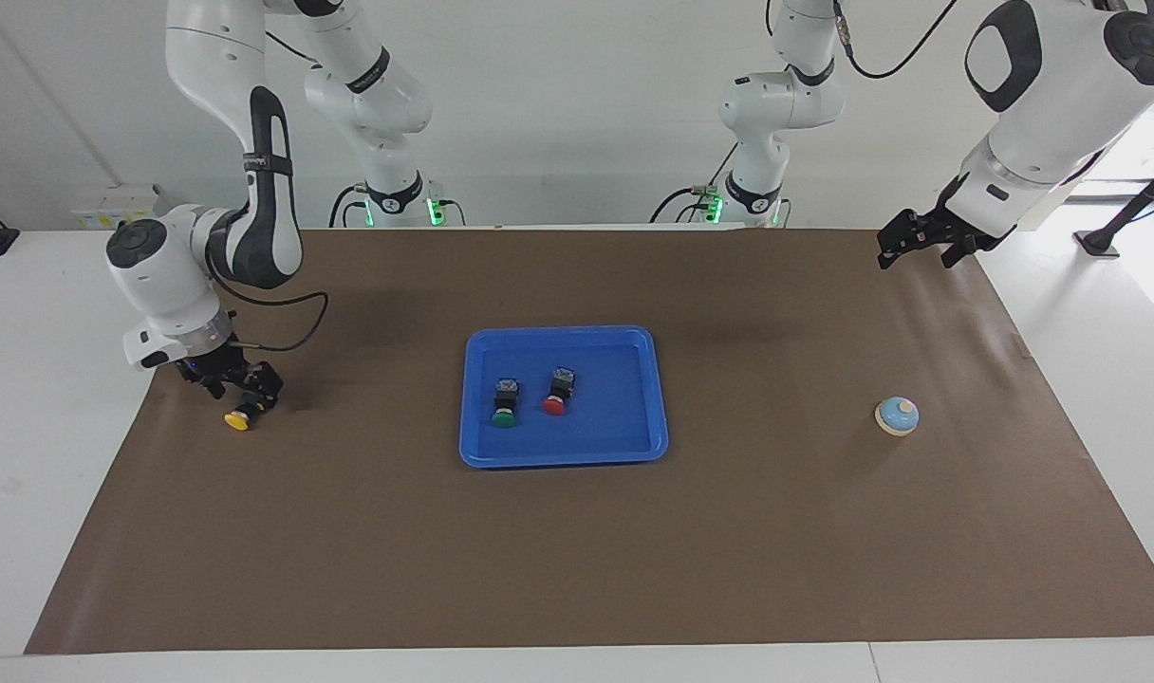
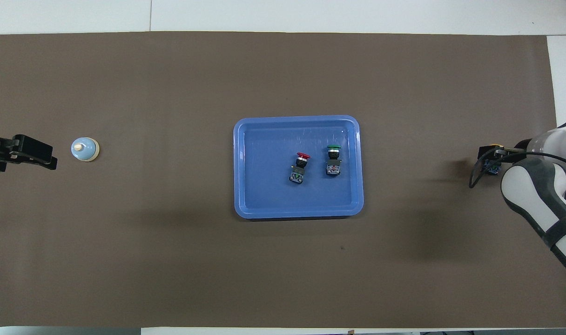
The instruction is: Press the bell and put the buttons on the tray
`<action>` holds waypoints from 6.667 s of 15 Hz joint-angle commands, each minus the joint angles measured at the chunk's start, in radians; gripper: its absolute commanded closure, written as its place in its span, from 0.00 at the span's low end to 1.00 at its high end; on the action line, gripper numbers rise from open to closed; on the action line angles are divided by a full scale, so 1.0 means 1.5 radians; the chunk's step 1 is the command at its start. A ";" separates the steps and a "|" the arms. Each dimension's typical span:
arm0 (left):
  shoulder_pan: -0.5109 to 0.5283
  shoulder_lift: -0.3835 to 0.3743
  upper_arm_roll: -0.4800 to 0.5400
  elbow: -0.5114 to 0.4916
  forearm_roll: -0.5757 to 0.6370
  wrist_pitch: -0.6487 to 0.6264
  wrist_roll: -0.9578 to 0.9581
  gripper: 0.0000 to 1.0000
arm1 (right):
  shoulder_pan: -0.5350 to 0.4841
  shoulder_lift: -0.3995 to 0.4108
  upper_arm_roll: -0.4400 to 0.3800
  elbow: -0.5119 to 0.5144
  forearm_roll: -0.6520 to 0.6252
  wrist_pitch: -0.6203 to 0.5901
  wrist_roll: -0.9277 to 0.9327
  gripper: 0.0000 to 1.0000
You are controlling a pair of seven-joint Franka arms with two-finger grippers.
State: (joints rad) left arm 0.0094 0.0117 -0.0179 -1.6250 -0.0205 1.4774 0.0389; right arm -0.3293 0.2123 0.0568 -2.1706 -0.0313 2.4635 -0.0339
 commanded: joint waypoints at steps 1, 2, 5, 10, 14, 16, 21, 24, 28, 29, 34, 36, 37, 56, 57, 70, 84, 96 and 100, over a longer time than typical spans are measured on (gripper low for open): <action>0.007 -0.009 -0.004 -0.002 -0.002 -0.010 -0.003 0.00 | -0.013 0.003 0.011 -0.023 -0.011 0.032 -0.001 0.25; 0.007 -0.009 -0.004 -0.002 -0.002 -0.010 -0.003 0.00 | -0.013 0.008 0.011 -0.023 -0.011 0.039 -0.006 0.46; 0.007 -0.009 -0.003 -0.002 -0.002 -0.010 -0.003 0.00 | -0.017 0.012 0.012 -0.021 -0.011 0.035 -0.006 1.00; 0.007 -0.009 -0.003 -0.002 -0.002 -0.010 -0.003 0.00 | 0.022 -0.010 0.018 0.043 -0.011 -0.085 -0.002 1.00; 0.007 -0.009 -0.003 -0.002 -0.002 -0.010 -0.003 0.00 | 0.117 -0.007 0.017 0.191 -0.010 -0.259 0.038 1.00; 0.007 -0.008 -0.003 -0.002 -0.002 -0.010 -0.003 0.00 | 0.184 -0.002 0.018 0.244 -0.008 -0.322 0.112 1.00; 0.007 -0.009 -0.004 -0.002 -0.002 -0.010 -0.003 0.00 | 0.393 0.010 0.018 0.304 -0.003 -0.360 0.340 1.00; 0.007 -0.009 -0.004 -0.002 -0.002 -0.010 -0.003 0.00 | 0.497 0.020 0.017 0.299 -0.005 -0.315 0.462 1.00; 0.007 -0.009 -0.004 -0.002 -0.002 -0.010 -0.003 0.00 | 0.564 0.083 0.017 0.303 -0.001 -0.233 0.509 1.00; 0.007 -0.009 -0.004 -0.002 -0.002 -0.010 -0.003 0.00 | 0.579 0.103 0.017 0.305 -0.002 -0.207 0.531 1.00; 0.007 -0.009 -0.003 -0.002 -0.002 -0.010 -0.003 0.00 | 0.605 0.172 0.017 0.296 -0.004 -0.073 0.541 1.00; 0.007 -0.009 -0.004 -0.002 -0.002 -0.010 -0.003 0.00 | 0.602 0.181 0.017 0.277 -0.005 -0.038 0.540 1.00; 0.007 -0.009 -0.004 -0.002 -0.002 -0.010 -0.003 0.00 | 0.602 0.180 0.018 0.273 -0.005 -0.034 0.540 1.00; 0.007 -0.009 -0.004 -0.002 -0.002 -0.010 -0.003 0.00 | 0.377 0.043 0.016 0.403 0.055 -0.411 0.326 0.00; 0.007 -0.009 -0.003 -0.002 -0.002 -0.010 -0.003 0.00 | 0.350 0.037 0.015 0.403 0.055 -0.428 0.264 0.00; 0.007 -0.008 -0.003 -0.002 -0.002 -0.009 -0.003 0.00 | 0.197 -0.187 0.010 0.340 0.042 -0.635 0.009 0.00; 0.007 -0.009 -0.004 -0.002 -0.002 -0.010 -0.002 0.00 | 0.170 -0.187 0.017 0.350 0.022 -0.625 -0.024 0.00; 0.049 -0.009 0.001 -0.072 0.001 0.153 0.004 0.98 | 0.174 -0.192 0.017 0.347 0.025 -0.629 -0.023 0.00; 0.063 0.080 0.001 -0.101 0.002 0.265 0.006 0.98 | 0.171 -0.192 0.016 0.347 0.025 -0.629 -0.023 0.00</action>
State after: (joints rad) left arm 0.0989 0.0569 -0.0102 -1.7518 -0.0202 1.7873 0.0430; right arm -0.0571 -0.0581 0.0728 -1.6331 0.0089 1.5147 -0.0490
